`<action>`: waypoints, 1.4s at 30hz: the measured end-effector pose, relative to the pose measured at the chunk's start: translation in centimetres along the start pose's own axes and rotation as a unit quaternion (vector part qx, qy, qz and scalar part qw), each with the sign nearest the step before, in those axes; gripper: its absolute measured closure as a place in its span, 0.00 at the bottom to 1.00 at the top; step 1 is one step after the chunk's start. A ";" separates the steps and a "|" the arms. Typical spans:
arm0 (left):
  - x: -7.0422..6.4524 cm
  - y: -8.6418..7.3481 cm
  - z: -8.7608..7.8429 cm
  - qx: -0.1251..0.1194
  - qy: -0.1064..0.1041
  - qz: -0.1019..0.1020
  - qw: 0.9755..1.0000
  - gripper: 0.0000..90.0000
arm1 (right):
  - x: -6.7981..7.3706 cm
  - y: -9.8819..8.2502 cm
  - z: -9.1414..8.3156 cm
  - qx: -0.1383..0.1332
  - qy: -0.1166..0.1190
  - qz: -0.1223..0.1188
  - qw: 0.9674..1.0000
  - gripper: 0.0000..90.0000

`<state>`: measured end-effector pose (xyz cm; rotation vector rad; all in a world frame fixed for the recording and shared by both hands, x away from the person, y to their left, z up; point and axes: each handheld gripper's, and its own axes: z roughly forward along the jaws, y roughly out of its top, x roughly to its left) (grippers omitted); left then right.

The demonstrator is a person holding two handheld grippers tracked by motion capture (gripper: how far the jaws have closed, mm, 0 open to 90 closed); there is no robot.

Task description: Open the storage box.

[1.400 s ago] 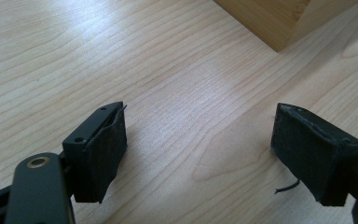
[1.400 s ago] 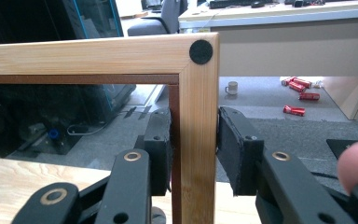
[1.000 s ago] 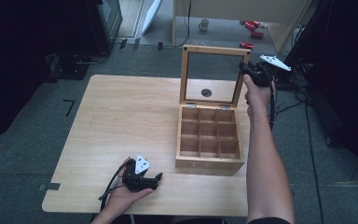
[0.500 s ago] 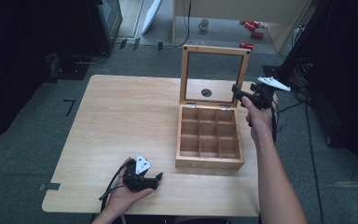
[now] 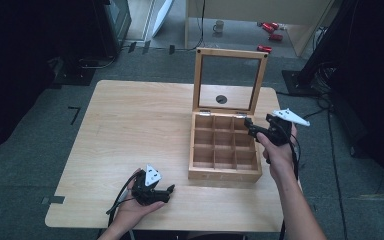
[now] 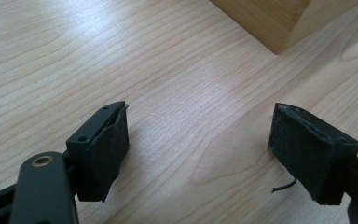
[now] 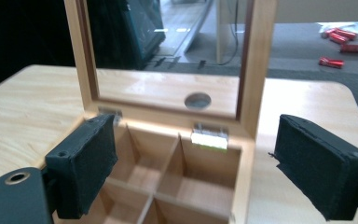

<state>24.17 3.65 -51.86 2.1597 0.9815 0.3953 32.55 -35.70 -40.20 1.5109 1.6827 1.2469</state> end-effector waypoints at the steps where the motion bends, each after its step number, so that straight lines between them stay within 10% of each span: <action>1: 0.0 0.0 0.0 0.000 0.000 0.000 1.000 0.23 | 0.0 0.0 0.0 0.000 0.000 0.000 1.000 0.14; 5: 0.0 0.0 0.0 -0.001 -0.005 -0.003 1.000 0.23 | -0.1 -3.0 -1.1 0.010 -0.032 -0.012 0.999 0.14; 18: -0.1 0.1 0.1 0.001 -0.003 0.001 1.000 0.23 | -1.0 -8.3 -5.7 0.019 -0.037 -0.008 0.999 0.14; 29: -0.1 0.2 0.2 0.001 -0.001 0.004 1.000 0.23 | -3.9 -14.2 -10.4 0.034 -0.022 0.037 0.999 0.12; 34: -0.2 0.2 0.2 0.001 0.001 0.007 1.000 0.23 | -4.0 -15.8 -11.0 0.063 -0.043 -0.001 0.997 0.12; 37: -0.3 0.2 0.2 0.003 0.004 0.010 1.000 0.23 | -4.1 -17.4 -10.6 0.109 -0.068 -0.043 0.991 0.12; 42: -0.3 0.2 0.2 0.003 0.004 0.011 1.000 0.23 | -4.9 -17.4 -10.2 0.121 -0.077 -0.029 0.989 0.13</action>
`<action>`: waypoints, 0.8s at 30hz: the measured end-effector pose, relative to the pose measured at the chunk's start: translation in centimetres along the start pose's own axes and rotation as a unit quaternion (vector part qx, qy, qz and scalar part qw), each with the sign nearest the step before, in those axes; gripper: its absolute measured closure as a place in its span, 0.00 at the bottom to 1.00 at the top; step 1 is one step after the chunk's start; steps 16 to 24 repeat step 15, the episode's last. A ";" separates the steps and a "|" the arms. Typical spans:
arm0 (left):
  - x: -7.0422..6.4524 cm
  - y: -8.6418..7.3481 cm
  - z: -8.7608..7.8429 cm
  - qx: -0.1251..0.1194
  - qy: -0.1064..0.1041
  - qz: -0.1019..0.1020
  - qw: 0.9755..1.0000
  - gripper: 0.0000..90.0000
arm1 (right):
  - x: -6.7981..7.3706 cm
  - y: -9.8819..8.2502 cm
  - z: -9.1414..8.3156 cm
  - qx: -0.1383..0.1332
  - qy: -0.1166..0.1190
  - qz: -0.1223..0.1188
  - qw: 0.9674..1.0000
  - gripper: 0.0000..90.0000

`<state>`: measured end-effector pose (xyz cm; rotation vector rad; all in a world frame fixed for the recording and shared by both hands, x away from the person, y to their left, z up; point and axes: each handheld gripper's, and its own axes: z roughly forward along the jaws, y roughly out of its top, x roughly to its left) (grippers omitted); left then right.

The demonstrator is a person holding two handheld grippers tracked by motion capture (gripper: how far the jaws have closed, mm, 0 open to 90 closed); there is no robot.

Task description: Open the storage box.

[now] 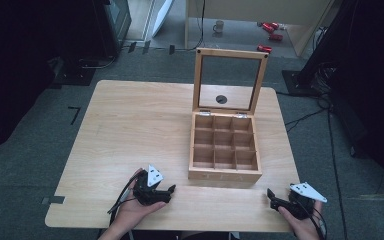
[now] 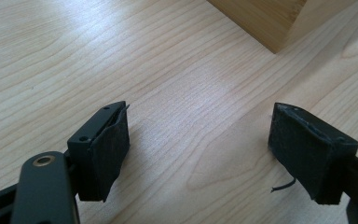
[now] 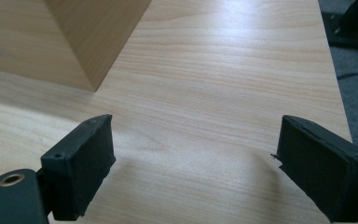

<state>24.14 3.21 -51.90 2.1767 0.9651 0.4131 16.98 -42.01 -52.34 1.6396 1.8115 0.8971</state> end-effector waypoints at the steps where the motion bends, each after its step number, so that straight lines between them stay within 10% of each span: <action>1: 0.0 0.0 0.0 0.000 0.000 0.000 1.000 0.23 | -0.1 0.0 0.1 0.003 -0.004 0.002 1.000 0.13; 24: 0.0 0.0 0.0 -0.001 0.001 0.001 1.000 0.23 | -0.4 0.4 0.8 0.032 -0.010 -0.003 0.999 0.10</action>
